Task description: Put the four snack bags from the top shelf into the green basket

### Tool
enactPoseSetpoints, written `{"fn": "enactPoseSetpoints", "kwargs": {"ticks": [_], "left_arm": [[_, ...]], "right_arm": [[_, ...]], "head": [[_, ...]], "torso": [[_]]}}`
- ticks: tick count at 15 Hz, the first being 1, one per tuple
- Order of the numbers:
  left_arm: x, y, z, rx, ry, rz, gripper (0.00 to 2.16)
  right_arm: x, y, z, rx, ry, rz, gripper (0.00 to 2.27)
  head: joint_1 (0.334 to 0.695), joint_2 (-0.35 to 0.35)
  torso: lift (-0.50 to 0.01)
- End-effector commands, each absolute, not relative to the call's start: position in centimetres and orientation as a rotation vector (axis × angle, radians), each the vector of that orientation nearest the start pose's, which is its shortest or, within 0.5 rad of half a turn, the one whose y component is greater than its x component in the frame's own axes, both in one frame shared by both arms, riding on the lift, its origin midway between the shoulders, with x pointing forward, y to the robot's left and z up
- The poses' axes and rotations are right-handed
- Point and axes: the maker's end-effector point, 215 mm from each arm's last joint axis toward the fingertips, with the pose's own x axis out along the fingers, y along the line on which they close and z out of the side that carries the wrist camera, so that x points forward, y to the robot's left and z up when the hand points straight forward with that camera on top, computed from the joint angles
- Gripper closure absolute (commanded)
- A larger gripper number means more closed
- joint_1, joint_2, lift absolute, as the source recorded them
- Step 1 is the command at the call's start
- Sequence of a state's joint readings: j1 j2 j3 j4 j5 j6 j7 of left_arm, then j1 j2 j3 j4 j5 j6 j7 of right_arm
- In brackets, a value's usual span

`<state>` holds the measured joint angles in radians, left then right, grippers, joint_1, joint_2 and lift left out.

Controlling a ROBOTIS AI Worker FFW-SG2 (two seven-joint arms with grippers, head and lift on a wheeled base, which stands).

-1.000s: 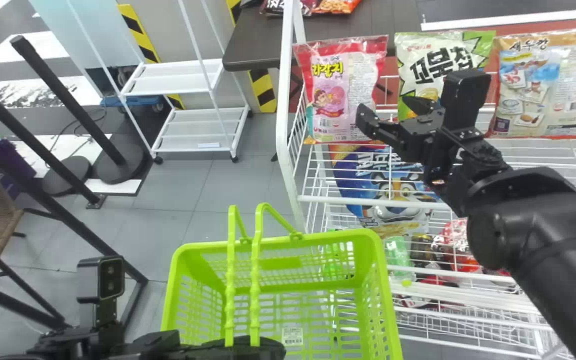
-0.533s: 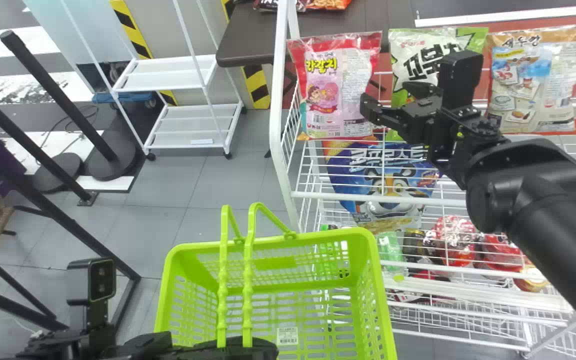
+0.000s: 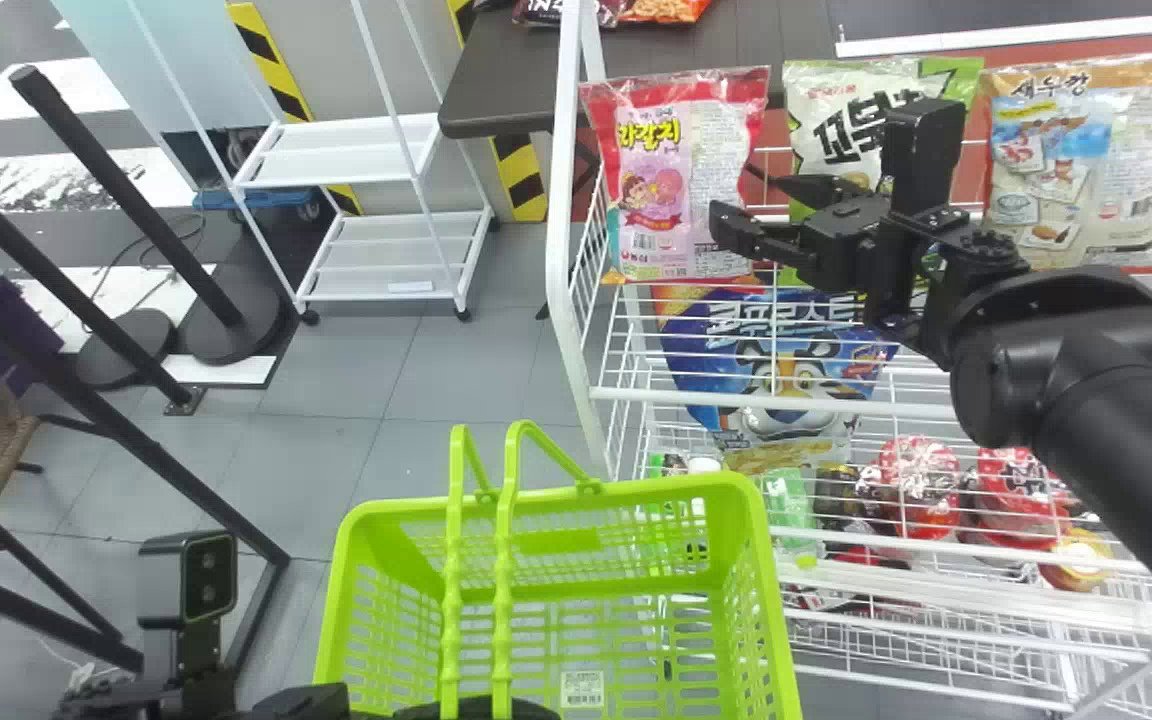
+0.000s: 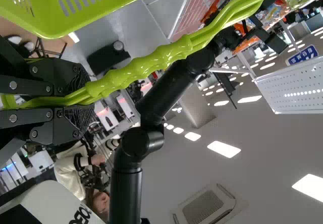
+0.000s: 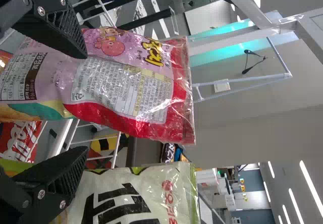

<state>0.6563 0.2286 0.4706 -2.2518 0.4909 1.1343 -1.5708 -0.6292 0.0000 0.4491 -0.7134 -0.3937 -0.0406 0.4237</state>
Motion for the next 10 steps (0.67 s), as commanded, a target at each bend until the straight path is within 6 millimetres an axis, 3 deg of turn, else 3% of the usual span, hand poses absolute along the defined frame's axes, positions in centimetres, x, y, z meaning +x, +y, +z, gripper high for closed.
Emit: {"fn": "enactPoseSetpoints", "kwargs": {"ticks": [1, 3, 4, 10], "left_arm": [[18.5, 17.9, -32.0, -0.865, 0.656, -1.275, 2.15], [18.1, 17.8, -31.9, -0.862, 0.655, -1.277, 2.15], [18.0, 17.8, -31.9, -0.859, 0.655, -1.277, 2.15], [17.7, 18.5, -31.6, -0.853, 0.636, -1.268, 2.15]], "right_arm": [[67.4, 1.9, -37.8, 0.125, 0.23, 0.733, 0.78], [67.1, 2.4, -38.5, 0.12, 0.266, 0.75, 1.97], [67.1, 2.3, -38.9, 0.119, 0.279, 0.742, 2.16], [65.9, 3.0, -40.1, 0.116, 0.303, 0.75, 2.25]], "head": [[0.695, 0.246], [0.695, 0.254], [0.695, 0.257], [0.695, 0.267]], "torso": [[0.0], [0.0], [0.0], [0.0]]}}
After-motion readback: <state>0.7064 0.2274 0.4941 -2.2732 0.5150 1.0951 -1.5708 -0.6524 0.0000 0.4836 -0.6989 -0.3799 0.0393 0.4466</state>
